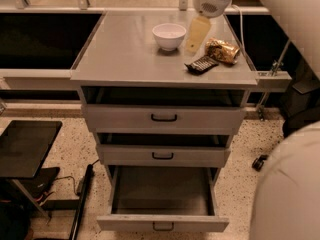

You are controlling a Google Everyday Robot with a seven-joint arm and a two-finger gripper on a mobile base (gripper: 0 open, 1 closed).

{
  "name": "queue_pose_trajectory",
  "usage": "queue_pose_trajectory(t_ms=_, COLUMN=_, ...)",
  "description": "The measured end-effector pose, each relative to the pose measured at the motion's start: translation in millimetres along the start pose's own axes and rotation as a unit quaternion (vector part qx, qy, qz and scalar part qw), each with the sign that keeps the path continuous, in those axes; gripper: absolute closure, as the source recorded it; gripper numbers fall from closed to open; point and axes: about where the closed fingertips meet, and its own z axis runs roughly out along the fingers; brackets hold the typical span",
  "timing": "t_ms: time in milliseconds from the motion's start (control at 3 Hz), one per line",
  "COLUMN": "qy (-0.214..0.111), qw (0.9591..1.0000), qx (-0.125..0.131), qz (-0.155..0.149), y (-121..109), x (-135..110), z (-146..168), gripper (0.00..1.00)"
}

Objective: Place rxbar chocolate into bottom drawer

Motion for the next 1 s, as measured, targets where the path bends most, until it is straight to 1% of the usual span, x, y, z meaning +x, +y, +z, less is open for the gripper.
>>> queue_pose_trajectory(t_ms=333, qy=0.004, qw=0.9992, qx=0.025, qz=0.031, y=-40.1, x=27.4, z=-0.3, gripper=0.0)
queue_pose_trajectory(t_ms=667, qy=0.017, qw=0.999, qx=-0.011, qz=0.041, y=-38.0, x=51.6, z=33.6, gripper=0.0)
queue_pose_trajectory(t_ms=1000, qy=0.038, qw=0.9965, qx=-0.069, qz=0.026, y=-17.2, x=62.7, z=74.2, gripper=0.0)
